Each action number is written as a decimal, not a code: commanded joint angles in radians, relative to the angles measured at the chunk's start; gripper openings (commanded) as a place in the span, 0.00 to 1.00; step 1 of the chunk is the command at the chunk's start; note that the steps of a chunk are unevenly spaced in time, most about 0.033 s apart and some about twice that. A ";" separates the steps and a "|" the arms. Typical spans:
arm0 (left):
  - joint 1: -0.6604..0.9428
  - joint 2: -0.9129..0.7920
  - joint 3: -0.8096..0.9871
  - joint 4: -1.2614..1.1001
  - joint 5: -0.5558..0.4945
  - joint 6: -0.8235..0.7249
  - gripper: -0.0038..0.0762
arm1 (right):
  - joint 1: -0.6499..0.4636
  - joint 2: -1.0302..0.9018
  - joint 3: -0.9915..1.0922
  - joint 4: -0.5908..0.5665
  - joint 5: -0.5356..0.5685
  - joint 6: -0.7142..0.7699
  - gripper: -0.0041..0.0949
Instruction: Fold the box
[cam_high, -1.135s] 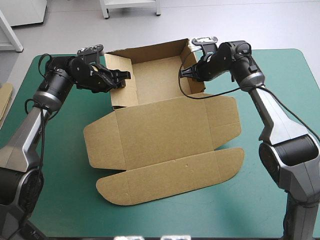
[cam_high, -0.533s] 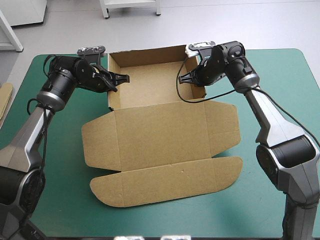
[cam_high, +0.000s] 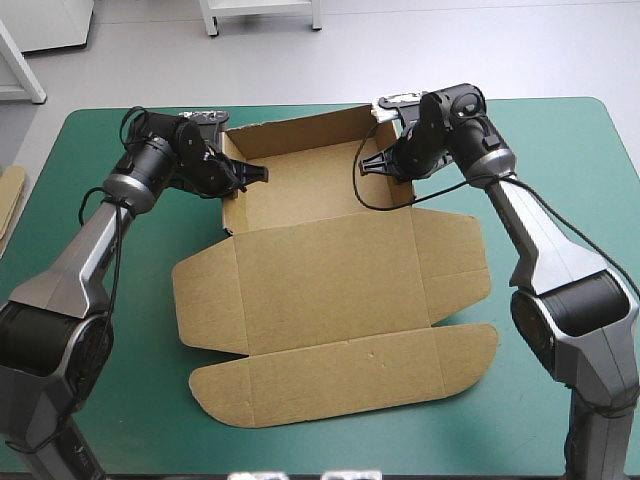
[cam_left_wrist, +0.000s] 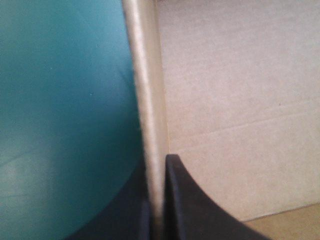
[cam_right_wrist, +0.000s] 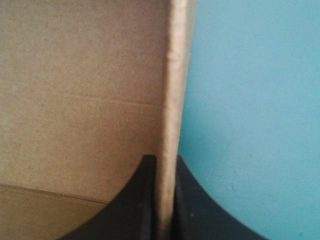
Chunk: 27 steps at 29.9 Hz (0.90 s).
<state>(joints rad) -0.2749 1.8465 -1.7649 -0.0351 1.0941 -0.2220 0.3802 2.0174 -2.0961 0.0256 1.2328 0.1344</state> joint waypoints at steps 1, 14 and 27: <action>0.001 -0.023 -0.059 0.060 -0.010 0.027 0.04 | -0.009 -0.061 0.013 -0.051 0.016 -0.020 0.04; -0.008 0.051 -0.077 0.017 0.031 0.078 0.04 | -0.009 -0.053 0.091 -0.063 0.014 -0.015 0.04; -0.035 0.097 -0.077 0.057 0.035 0.081 0.04 | -0.009 0.041 0.091 -0.026 0.014 -0.016 0.04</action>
<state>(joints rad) -0.3051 1.9942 -1.8088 -0.0211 1.1439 -0.1705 0.3793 2.0981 -1.9850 0.0261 1.2101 0.1566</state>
